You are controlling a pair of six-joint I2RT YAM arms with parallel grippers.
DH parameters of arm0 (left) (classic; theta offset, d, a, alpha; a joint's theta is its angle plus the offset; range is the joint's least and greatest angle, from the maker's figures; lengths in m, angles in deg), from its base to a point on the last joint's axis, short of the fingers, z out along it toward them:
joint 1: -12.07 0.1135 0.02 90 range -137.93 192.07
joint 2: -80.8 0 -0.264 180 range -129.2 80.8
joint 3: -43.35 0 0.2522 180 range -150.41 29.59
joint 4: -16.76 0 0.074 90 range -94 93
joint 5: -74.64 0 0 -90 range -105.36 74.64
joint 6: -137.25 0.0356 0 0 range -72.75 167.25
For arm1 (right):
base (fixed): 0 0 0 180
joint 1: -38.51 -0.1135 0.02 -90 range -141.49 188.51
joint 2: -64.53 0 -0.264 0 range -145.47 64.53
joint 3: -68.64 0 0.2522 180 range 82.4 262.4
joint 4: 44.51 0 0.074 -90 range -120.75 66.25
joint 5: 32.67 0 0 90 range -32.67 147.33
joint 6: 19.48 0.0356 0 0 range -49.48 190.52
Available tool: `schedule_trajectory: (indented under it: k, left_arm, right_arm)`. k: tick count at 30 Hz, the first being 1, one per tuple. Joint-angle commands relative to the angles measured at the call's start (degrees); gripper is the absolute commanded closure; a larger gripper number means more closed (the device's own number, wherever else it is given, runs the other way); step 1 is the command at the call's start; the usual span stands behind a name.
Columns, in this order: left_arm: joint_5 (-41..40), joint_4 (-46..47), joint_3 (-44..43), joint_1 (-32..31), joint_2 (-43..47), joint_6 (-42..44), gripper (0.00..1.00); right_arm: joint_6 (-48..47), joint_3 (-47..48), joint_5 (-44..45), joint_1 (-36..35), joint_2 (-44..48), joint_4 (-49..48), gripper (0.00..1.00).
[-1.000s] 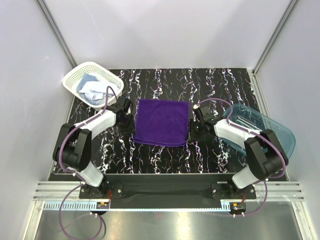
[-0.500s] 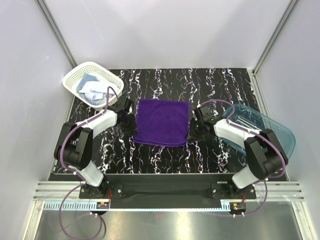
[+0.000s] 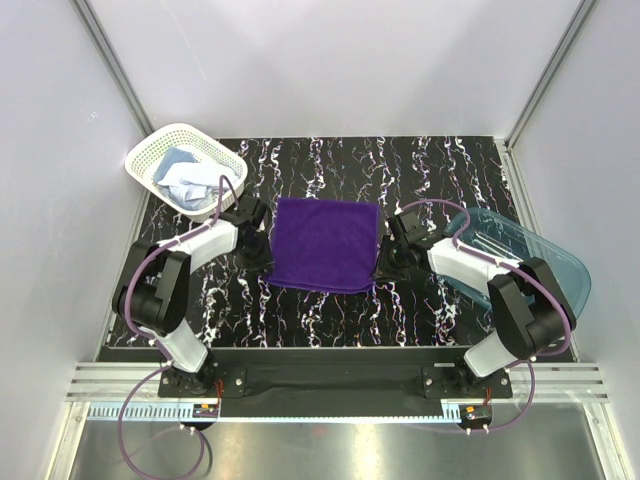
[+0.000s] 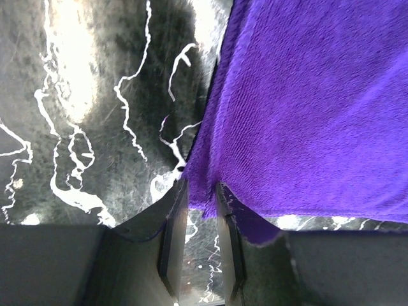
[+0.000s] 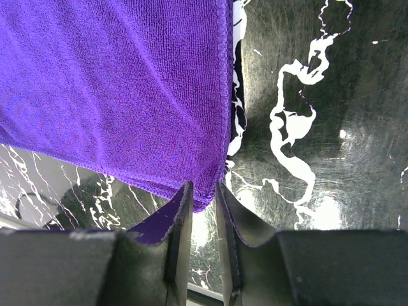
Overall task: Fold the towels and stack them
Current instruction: Fold the towel
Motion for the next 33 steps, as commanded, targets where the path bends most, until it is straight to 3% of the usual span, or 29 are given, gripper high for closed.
schedule_trajectory:
  k: [1,11,16,21,24,25,29,33]
  left_arm:
    - [-3.02,-0.48,-1.65,-0.66,0.45,-0.31,0.72]
    - [-0.21,1.01,-2.7,-0.84,-0.69,-0.23,0.78]
    - [0.5,0.23,-3.58,-0.93,-1.22,-0.4,1.0]
    - [0.59,-1.0,-4.55,-0.84,-0.87,-0.84,1.0]
    - [0.41,-1.79,-5.16,-0.93,-0.96,-0.75,1.0]
    - [0.5,-1.88,-5.25,-0.84,-1.04,-0.75,1.0]
    - [0.67,-1.8,-4.82,-1.01,-1.4,-0.75,1.0]
    - [0.59,-1.18,-4.29,-1.02,-1.31,-0.75,1.0]
  right_arm:
    - [0.52,-0.22,1.26,-0.55,-0.43,-2.14,0.73]
    - [0.26,-0.04,1.08,-0.64,-0.78,-2.5,0.76]
    - [0.17,0.31,0.99,-0.55,-1.14,-2.41,0.88]
    - [-0.18,0.84,1.08,-0.55,-1.05,-1.88,1.0]
    - [0.17,1.1,1.26,-0.64,-1.14,-0.83,1.0]
    - [0.43,1.19,1.43,-0.64,-1.14,-0.39,0.91]
    - [2.45,1.28,1.96,-0.55,-1.66,1.19,0.7]
    - [3.16,0.75,2.05,-0.73,-2.01,0.5,0.68]
